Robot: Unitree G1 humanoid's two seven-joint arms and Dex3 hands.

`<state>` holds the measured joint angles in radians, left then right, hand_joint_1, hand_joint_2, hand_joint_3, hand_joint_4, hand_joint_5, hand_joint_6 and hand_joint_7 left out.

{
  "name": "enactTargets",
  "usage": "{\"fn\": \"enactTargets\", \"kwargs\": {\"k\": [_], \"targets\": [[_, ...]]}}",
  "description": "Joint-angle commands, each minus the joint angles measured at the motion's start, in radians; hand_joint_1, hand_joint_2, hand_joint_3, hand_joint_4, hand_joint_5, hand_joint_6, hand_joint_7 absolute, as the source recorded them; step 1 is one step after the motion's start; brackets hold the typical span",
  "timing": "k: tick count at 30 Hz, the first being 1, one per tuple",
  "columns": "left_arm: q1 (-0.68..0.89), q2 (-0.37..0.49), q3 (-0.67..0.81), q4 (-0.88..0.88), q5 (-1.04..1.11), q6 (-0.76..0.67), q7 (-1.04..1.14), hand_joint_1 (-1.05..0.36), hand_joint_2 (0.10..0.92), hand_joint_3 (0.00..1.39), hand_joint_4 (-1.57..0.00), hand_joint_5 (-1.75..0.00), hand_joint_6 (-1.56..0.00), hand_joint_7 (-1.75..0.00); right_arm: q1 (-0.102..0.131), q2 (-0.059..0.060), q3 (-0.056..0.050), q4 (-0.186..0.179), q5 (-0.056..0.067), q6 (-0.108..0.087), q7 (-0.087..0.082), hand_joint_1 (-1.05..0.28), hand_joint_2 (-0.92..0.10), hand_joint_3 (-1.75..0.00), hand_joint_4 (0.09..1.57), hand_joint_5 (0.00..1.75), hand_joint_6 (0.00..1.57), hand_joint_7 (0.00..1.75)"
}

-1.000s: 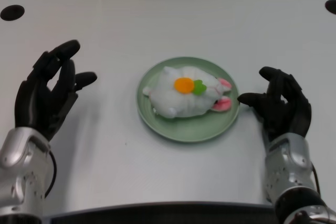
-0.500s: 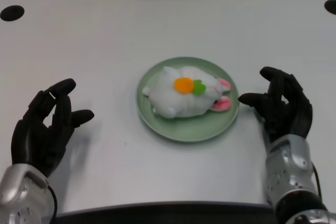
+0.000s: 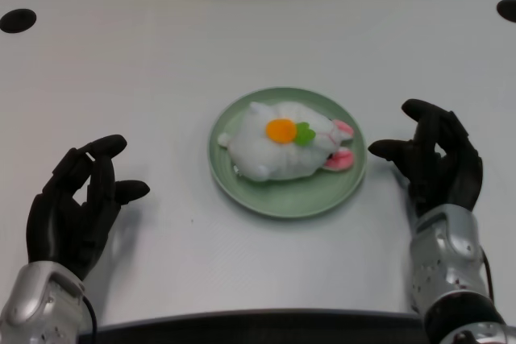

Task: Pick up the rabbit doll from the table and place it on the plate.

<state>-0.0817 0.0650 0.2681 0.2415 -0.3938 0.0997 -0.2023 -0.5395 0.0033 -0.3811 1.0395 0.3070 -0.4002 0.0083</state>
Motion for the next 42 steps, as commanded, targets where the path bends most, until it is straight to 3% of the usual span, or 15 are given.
{"fn": "enactTargets", "kwargs": {"k": [1, 7, 12, 17, 20, 26, 35, 40, 42], "targets": [[-0.002, 0.01, -0.008, 0.023, 0.022, -0.029, -0.018, -0.44, 0.921, 0.57, -0.37, -1.75, -0.41, -1.29, 0.009, 0.003, 0.004, -0.005, -0.006, 0.014, -0.012, -0.38, -0.92, -0.47, 0.77, 1.39, 0.6, 1.15], [-0.014, 0.021, 0.002, 0.071, 0.034, -0.068, -0.038, -0.46, 0.921, 0.53, -0.41, -1.74, -0.44, -1.37, 0.011, 0.003, 0.008, -0.007, -0.013, 0.011, -0.014, -0.38, -0.92, -0.48, 0.76, 1.4, 0.6, 1.14], [-0.018, 0.016, 0.025, 0.074, -0.001, -0.043, -0.047, -0.44, 0.921, 0.53, -0.42, -1.74, -0.43, -1.37, 0.007, 0.001, 0.006, -0.005, -0.008, 0.012, -0.009, -0.38, -0.92, -0.47, 0.76, 1.42, 0.62, 1.16], [-0.024, 0.015, 0.033, 0.087, -0.019, -0.037, -0.054, -0.45, 0.921, 0.52, -0.42, -1.74, -0.44, -1.39, 0.005, -0.003, -0.002, -0.011, 0.006, 0.026, -0.001, -0.38, -0.92, -0.47, 0.77, 1.41, 0.62, 1.16], [-0.026, 0.015, 0.033, 0.097, -0.017, -0.045, -0.058, -0.44, 0.921, 0.54, -0.42, -1.74, -0.44, -1.38, 0.005, -0.007, -0.004, -0.006, 0.013, 0.019, 0.015, -0.38, -0.92, -0.48, 0.79, 1.42, 0.64, 1.17], [-0.036, 0.019, 0.037, 0.108, -0.015, -0.042, -0.06, -0.46, 0.921, 0.52, -0.41, -1.75, -0.45, -1.39, -0.009, -0.012, -0.012, 0.014, 0.015, 0.021, 0.011, -0.39, -0.92, -0.45, 0.82, 1.42, 0.66, 1.19], [-0.04, 0.017, 0.046, 0.105, -0.03, -0.026, -0.062, -0.44, 0.921, 0.54, -0.4, -1.73, -0.43, -1.37, -0.021, -0.017, -0.01, 0.039, 0.009, 0.012, 0.011, -0.4, -0.92, -0.44, 0.83, 1.4, 0.66, 1.19], [-0.036, 0.006, 0.048, 0.088, -0.037, -0.009, -0.044, -0.43, 0.921, 0.55, -0.41, -1.72, -0.43, -1.36, -0.021, -0.018, -0.018, 0.04, 0.018, 0.008, 0.016, -0.39, -0.92, -0.42, 0.83, 1.4, 0.67, 1.19], [-0.034, 0.007, 0.045, 0.092, -0.035, -0.016, -0.056, -0.44, 0.921, 0.54, -0.42, -1.73, -0.43, -1.36, -0.017, -0.02, -0.016, 0.031, 0.013, 0.016, 0.015, -0.4, -0.92, -0.42, 0.83, 1.4, 0.67, 1.19]]}}
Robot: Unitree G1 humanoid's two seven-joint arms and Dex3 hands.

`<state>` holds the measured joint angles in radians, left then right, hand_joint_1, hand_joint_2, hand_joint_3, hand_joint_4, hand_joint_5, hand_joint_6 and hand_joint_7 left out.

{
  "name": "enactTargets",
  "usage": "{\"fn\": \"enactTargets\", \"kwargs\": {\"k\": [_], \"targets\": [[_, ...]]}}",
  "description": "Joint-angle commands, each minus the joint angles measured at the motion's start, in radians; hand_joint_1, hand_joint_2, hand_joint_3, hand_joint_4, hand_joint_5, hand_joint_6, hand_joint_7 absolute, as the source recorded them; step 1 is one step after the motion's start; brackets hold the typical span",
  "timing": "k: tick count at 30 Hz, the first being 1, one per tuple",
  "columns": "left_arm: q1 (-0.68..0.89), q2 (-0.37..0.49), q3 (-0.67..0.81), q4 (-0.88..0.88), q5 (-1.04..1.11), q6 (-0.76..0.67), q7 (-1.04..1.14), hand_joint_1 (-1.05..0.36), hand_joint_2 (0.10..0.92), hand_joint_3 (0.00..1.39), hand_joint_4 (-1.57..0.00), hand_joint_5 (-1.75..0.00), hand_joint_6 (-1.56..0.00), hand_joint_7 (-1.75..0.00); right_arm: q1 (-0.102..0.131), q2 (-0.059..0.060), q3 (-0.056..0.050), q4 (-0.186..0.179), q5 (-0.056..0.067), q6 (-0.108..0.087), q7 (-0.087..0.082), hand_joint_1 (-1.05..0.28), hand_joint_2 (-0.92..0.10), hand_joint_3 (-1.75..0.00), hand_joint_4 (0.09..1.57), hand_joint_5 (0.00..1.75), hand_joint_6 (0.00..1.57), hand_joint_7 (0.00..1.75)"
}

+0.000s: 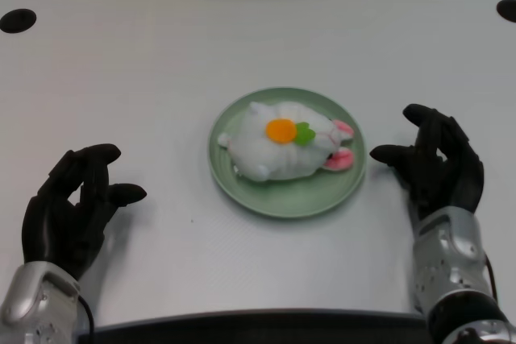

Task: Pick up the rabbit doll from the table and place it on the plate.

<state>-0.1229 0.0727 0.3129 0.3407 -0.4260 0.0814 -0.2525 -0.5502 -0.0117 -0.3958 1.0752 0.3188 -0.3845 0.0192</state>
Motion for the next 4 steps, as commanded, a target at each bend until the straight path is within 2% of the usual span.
{"fn": "enactTargets", "kwargs": {"k": [1, 4], "targets": [[0.009, 0.001, -0.002, -0.006, 0.0, -0.003, -0.012, -0.44, 0.921, 0.54, -0.42, -1.73, -0.43, -1.36, -0.004, -0.007, 0.002, -0.007, -0.003, 0.001, 0.005, -0.4, -0.92, -0.43, 0.83, 1.4, 0.66, 1.19], [0.013, 0.001, -0.003, -0.007, 0.003, -0.009, -0.013, -0.45, 0.921, 0.58, -0.41, -1.74, -0.42, -1.38, -0.001, -0.011, 0.007, -0.006, -0.01, -0.003, 0.006, -0.4, -0.92, -0.45, 0.82, 1.41, 0.66, 1.2]]}}
